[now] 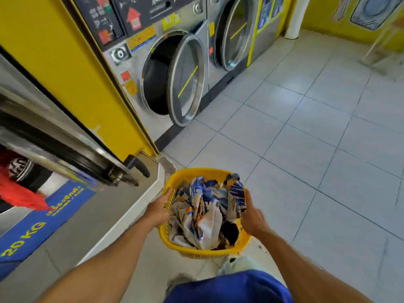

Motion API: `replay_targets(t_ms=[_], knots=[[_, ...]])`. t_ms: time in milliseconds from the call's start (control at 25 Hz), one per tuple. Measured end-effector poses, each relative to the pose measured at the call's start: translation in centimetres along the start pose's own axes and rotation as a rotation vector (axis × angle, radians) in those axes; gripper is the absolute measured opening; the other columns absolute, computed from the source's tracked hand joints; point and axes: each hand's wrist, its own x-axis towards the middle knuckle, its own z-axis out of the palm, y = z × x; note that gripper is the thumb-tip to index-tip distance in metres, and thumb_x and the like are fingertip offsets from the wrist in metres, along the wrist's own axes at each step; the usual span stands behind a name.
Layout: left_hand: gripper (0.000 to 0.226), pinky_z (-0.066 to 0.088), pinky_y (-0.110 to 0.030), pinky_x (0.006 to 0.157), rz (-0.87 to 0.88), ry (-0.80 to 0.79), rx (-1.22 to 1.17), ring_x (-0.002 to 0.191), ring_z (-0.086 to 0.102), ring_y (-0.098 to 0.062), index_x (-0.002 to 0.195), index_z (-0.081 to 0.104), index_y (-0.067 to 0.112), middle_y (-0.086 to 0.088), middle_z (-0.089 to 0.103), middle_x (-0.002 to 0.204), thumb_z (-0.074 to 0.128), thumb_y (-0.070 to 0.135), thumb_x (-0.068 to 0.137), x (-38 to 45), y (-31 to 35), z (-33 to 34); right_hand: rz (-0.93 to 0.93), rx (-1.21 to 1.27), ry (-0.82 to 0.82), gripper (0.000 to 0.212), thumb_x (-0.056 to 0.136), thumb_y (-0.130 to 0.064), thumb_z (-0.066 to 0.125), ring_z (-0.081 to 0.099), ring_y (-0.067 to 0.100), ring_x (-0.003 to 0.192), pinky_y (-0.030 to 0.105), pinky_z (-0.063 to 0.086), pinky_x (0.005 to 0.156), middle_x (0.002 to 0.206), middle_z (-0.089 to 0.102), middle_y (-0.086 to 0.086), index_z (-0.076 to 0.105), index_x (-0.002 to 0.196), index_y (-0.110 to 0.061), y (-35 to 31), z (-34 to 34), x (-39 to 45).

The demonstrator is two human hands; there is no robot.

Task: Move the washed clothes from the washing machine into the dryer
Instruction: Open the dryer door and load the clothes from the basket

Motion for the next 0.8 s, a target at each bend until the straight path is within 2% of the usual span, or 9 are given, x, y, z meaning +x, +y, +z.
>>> replay_targets(t_ms=[80,160,280,360,400,520,560,680,800], knots=[[0.082,0.052,-0.029,0.071,-0.005,-0.016,-0.019,0.127,0.053,-0.03,0.149,0.014,0.051,-0.007,0.042,0.152,0.043,0.002,0.09,1.5,3.5,0.8,-0.005,0.021,0.026,0.088,0.088,-0.003,0.042,0.058,0.032,0.066,0.036,0.045,0.058,0.086,0.064,0.017,-0.006,0.153,-0.039,1.1,-3.5,2.3],[0.082,0.053,-0.03,0.068,0.003,-0.02,-0.031,0.123,0.056,-0.029,0.148,0.012,0.052,-0.006,0.043,0.151,0.044,0.005,0.091,3.3,6.1,1.0,-0.017,0.018,0.043,0.087,0.09,-0.003,0.041,0.056,0.029,0.061,0.033,0.041,0.053,0.08,0.062,0.014,-0.007,0.152,-0.041,1.3,-6.5,4.5],[0.08,0.055,-0.034,0.082,0.027,0.0,0.0,0.12,0.058,-0.03,0.148,0.009,0.053,-0.008,0.046,0.149,0.048,0.011,0.091,5.9,8.9,0.1,-0.013,-0.011,0.042,0.086,0.091,-0.006,0.041,0.056,0.029,0.061,0.032,0.039,0.05,0.08,0.062,0.013,-0.008,0.152,-0.04,0.8,-9.2,7.9],[0.082,0.054,-0.039,0.093,0.022,0.024,0.017,0.124,0.056,-0.032,0.149,0.009,0.052,-0.01,0.045,0.149,0.049,0.009,0.091,8.1,10.6,-0.9,-0.026,-0.007,0.045,0.084,0.094,-0.009,0.042,0.06,0.031,0.066,0.034,0.044,0.054,0.086,0.064,0.014,-0.01,0.153,-0.038,0.0,-10.6,10.6],[0.084,0.054,-0.038,0.092,0.005,0.026,0.01,0.126,0.054,-0.032,0.15,0.009,0.05,-0.01,0.043,0.151,0.049,0.005,0.091,9.1,11.4,-1.5,-0.044,0.002,0.043,0.084,0.095,-0.01,0.042,0.061,0.031,0.069,0.037,0.048,0.057,0.089,0.065,0.015,-0.011,0.153,-0.039,-0.6,-11.2,12.0],[0.089,0.052,-0.027,0.064,-0.022,0.013,-0.011,0.11,0.061,-0.03,0.151,0.008,0.047,-0.011,0.038,0.153,0.045,-0.004,0.088,13.3,13.1,-3.5,-0.083,-0.007,0.024,0.085,0.094,-0.009,0.041,0.063,0.032,0.075,0.044,0.055,0.066,0.095,0.065,0.016,-0.012,0.152,-0.042,-2.7,-12.4,17.2],[0.09,0.05,-0.025,0.059,-0.032,0.006,-0.026,0.105,0.061,-0.029,0.151,0.008,0.048,-0.011,0.038,0.153,0.045,-0.004,0.087,14.8,13.6,-3.9,-0.101,-0.026,0.028,0.085,0.094,-0.009,0.041,0.063,0.031,0.076,0.045,0.055,0.066,0.095,0.065,0.016,-0.013,0.152,-0.042,-3.3,-12.9,19.0],[0.09,0.051,-0.027,0.059,-0.086,0.003,-0.051,0.109,0.061,-0.03,0.149,0.007,0.052,-0.012,0.04,0.151,0.044,-0.003,0.088,18.6,15.0,-6.5,-0.147,-0.075,0.007,0.087,0.095,-0.009,0.044,0.062,0.03,0.076,0.039,0.052,0.062,0.099,0.065,0.016,-0.014,0.153,-0.039,-6.2,-14.7,23.9],[0.088,0.051,-0.029,0.056,-0.11,-0.007,-0.105,0.085,0.062,-0.023,0.15,0.009,0.05,-0.014,0.044,0.146,0.044,-0.003,0.088,22.9,16.7,-9.2,-0.151,-0.11,-0.014,0.087,0.095,-0.008,0.045,0.061,0.029,0.077,0.037,0.052,0.063,0.107,0.066,0.017,-0.013,0.154,-0.036,-8.8,-16.4,28.7]])
